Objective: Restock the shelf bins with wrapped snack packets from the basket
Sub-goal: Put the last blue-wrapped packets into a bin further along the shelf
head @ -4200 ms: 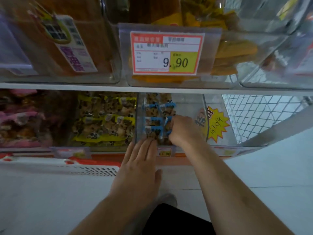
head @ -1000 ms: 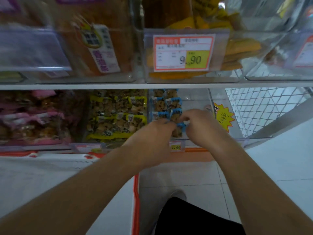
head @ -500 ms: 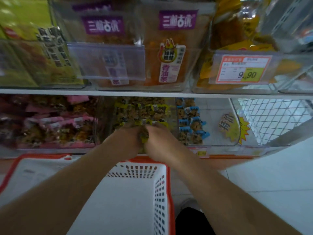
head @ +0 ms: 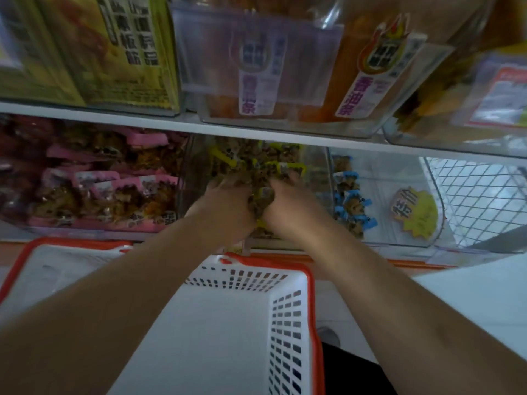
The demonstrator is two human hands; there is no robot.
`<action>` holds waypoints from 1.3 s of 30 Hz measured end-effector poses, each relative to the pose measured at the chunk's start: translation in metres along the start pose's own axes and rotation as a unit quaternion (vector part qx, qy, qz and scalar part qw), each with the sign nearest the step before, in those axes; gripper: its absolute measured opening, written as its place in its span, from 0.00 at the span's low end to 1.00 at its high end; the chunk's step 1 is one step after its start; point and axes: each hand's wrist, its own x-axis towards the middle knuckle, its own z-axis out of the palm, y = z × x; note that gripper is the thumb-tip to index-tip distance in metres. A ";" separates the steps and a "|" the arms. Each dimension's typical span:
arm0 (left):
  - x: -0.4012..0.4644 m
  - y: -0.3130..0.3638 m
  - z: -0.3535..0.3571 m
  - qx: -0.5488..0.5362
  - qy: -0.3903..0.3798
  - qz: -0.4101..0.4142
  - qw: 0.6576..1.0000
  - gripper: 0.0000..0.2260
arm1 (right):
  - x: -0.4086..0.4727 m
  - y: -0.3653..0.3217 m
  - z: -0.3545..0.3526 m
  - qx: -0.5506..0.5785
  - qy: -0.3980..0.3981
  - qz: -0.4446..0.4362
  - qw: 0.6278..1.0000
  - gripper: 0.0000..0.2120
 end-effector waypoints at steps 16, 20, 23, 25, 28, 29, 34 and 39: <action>0.065 -0.020 0.003 0.075 0.088 0.017 0.993 0.31 | 0.066 0.006 0.007 -0.020 0.055 -0.005 0.998 0.44; 0.091 -0.034 0.007 0.070 -0.002 0.029 0.997 0.30 | 0.082 0.006 0.003 -0.042 0.012 0.018 0.999 0.42; 0.086 -0.029 0.010 0.095 -0.014 0.033 0.995 0.27 | 0.088 0.014 0.010 -0.060 0.000 0.025 0.998 0.41; 0.085 -0.025 0.015 0.060 0.002 0.005 0.998 0.28 | 0.090 0.017 0.014 -0.062 0.007 0.026 0.998 0.40; 0.091 -0.018 0.019 0.037 0.008 -0.035 0.999 0.32 | 0.093 0.016 0.015 -0.057 0.019 0.017 0.998 0.38; 0.092 -0.015 0.019 0.033 0.005 -0.040 0.999 0.32 | 0.095 0.016 0.015 -0.056 0.017 0.016 0.998 0.38; 0.097 -0.007 0.012 -0.042 0.013 -0.045 0.998 0.37 | 0.095 0.018 0.012 -0.039 0.001 0.013 0.999 0.44; 0.095 -0.018 0.017 -0.028 0.042 -0.027 0.998 0.34 | 0.088 0.018 0.009 -0.008 0.027 0.007 1.000 0.43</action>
